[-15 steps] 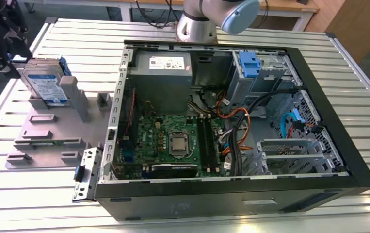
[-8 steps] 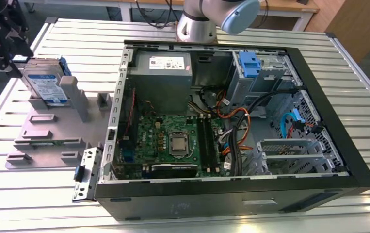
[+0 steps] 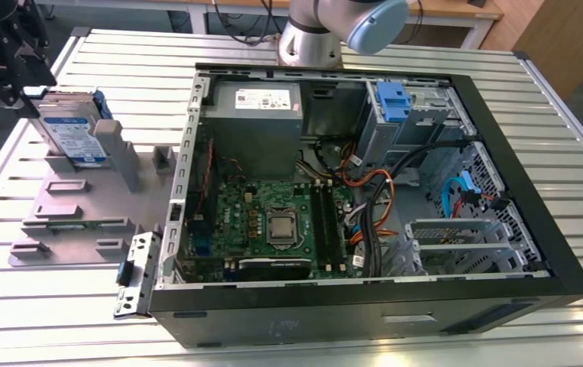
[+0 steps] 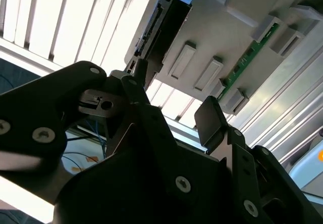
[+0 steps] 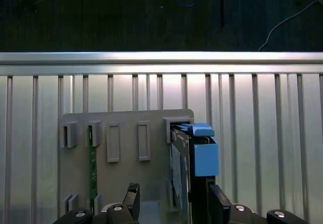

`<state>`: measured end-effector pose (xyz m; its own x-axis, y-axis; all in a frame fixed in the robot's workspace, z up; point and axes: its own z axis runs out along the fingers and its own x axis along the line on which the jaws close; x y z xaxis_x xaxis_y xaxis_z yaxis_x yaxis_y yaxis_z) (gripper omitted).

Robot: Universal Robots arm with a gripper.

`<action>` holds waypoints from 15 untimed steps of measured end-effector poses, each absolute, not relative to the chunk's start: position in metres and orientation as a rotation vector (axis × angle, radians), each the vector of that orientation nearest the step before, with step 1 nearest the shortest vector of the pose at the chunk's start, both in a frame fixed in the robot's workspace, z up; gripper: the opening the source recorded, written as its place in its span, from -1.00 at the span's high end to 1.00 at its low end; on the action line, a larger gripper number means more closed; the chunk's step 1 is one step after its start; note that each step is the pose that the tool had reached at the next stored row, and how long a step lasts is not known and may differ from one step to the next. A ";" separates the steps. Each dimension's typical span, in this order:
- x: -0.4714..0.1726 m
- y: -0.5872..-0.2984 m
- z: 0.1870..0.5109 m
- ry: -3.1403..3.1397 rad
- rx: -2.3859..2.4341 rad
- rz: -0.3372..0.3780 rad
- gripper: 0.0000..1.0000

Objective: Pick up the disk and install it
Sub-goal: 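Pick up the disk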

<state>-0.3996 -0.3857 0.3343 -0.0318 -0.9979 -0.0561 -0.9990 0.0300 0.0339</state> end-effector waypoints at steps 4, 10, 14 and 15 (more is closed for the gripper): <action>-0.400 -0.382 0.332 2.241 -2.173 0.101 -0.29; -0.400 -0.378 0.330 2.239 -2.171 0.106 -0.29; -0.400 -0.376 0.328 2.237 -2.170 0.109 -0.29; -0.401 -0.375 0.327 2.237 -2.169 0.110 -0.29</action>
